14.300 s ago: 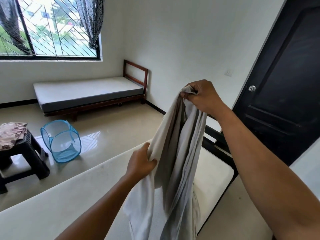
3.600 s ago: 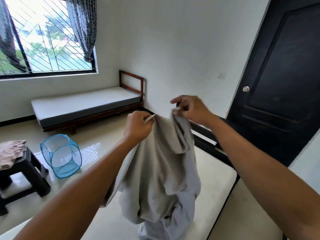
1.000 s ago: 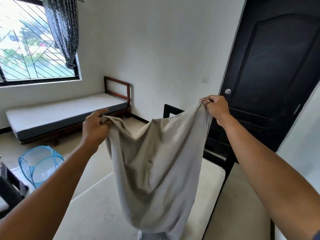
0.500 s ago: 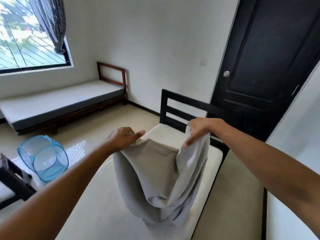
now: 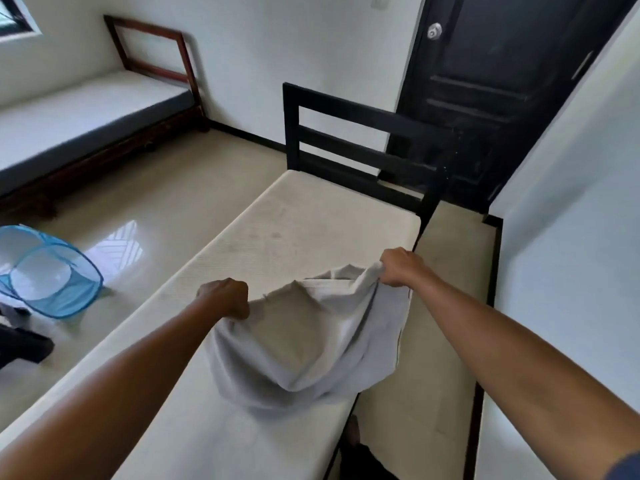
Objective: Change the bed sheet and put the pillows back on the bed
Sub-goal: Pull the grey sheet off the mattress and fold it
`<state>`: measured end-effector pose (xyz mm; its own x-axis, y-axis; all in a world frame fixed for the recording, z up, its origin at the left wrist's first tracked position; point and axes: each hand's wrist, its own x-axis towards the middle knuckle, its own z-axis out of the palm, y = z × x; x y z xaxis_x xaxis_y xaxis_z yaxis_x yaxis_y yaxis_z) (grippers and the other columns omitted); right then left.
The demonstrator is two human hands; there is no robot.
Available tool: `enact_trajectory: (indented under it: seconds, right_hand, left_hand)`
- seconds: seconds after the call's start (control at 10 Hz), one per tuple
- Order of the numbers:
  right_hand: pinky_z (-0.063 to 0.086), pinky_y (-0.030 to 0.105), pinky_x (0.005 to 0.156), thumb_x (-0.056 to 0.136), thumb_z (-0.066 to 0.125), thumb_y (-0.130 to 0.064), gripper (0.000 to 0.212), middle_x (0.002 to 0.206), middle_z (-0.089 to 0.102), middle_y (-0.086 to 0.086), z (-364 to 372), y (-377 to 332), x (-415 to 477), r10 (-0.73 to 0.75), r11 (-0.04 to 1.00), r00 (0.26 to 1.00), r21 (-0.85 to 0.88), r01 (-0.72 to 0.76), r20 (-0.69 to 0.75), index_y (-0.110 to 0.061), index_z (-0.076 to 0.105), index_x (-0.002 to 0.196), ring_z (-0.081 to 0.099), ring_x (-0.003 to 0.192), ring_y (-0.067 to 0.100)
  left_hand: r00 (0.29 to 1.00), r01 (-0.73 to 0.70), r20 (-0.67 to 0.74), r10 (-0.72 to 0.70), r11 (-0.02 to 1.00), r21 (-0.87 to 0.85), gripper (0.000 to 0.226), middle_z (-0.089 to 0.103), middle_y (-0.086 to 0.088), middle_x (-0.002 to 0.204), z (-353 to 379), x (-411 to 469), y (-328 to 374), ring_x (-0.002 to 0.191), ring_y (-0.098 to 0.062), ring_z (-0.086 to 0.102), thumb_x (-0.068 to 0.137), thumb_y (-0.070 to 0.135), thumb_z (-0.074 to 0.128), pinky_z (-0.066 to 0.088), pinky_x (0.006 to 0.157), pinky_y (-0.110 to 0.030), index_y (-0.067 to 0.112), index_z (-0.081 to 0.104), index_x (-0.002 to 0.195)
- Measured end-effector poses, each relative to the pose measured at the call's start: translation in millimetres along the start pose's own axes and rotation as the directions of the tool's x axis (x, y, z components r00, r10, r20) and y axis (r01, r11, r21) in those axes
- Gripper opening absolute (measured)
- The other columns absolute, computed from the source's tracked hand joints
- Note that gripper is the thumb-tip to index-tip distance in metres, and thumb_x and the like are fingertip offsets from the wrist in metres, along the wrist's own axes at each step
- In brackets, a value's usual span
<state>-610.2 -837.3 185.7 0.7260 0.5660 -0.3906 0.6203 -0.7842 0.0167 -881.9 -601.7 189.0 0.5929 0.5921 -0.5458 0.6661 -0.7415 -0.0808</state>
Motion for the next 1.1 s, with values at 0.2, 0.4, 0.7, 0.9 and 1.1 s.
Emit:
enact_trajectory:
  seconds: [0.2,0.4,0.7,0.9,1.1]
  right_hand:
    - [0.051,0.034,0.095,0.099,0.058,-0.016,0.036,0.133,0.064,0.019,44,56,111,0.195,0.910,0.940,0.305,-0.279,0.279,0.000,0.063,0.131,0.062,0.123,0.034]
    - [0.060,0.056,0.052,0.094,0.044,0.011,0.022,0.122,0.059,0.038,46,49,250,0.133,0.412,0.807,0.709,-0.573,0.575,0.010,0.054,0.114,0.069,0.069,0.046]
    - [0.062,0.059,0.080,0.076,0.060,-0.014,0.027,0.099,0.076,0.015,-167,6,433,0.021,0.157,0.985,0.973,0.167,-0.172,-0.016,0.072,0.100,0.074,0.094,0.037]
    - [0.063,0.053,0.079,0.081,0.064,-0.018,0.016,0.101,0.074,0.018,-398,-6,364,0.000,0.053,0.853,0.852,0.521,-0.522,-0.011,0.067,0.095,0.074,0.092,0.036]
    - [0.063,0.049,0.079,0.089,0.072,-0.012,0.013,0.091,0.074,0.017,-509,-6,262,0.048,-0.038,0.730,0.729,0.684,-0.682,-0.002,0.067,0.096,0.074,0.086,0.035]
  left_hand:
    - [0.905,0.345,0.378,-0.195,0.855,-0.386,0.020,0.053,-0.030,0.126,-10,82,30,0.098,-0.051,0.058,0.097,0.006,0.054,0.055,0.079,-0.057,-0.007,0.051,0.111]
    - [0.910,0.413,0.362,-0.202,0.372,-0.831,0.015,0.065,-0.015,0.084,-36,237,92,0.065,-0.028,0.070,0.102,0.002,0.049,0.064,0.065,-0.045,0.005,0.057,0.090]
    - [0.966,-0.214,-0.182,-0.182,-0.177,-0.961,0.022,0.061,-0.016,0.096,-284,343,151,0.070,-0.028,0.064,0.104,0.001,0.039,0.054,0.067,-0.039,0.015,0.055,0.104]
    - [0.811,-0.573,-0.546,-0.210,-0.099,-0.814,0.029,0.063,-0.007,0.078,-482,303,130,0.073,-0.023,0.059,0.092,-0.001,0.044,0.047,0.065,-0.031,0.019,0.062,0.080]
    - [0.673,-0.740,-0.681,-0.291,-0.260,-0.620,0.033,0.065,-0.006,0.079,-587,200,90,0.072,-0.019,0.060,0.093,-0.004,0.043,0.054,0.071,-0.034,0.018,0.063,0.080]
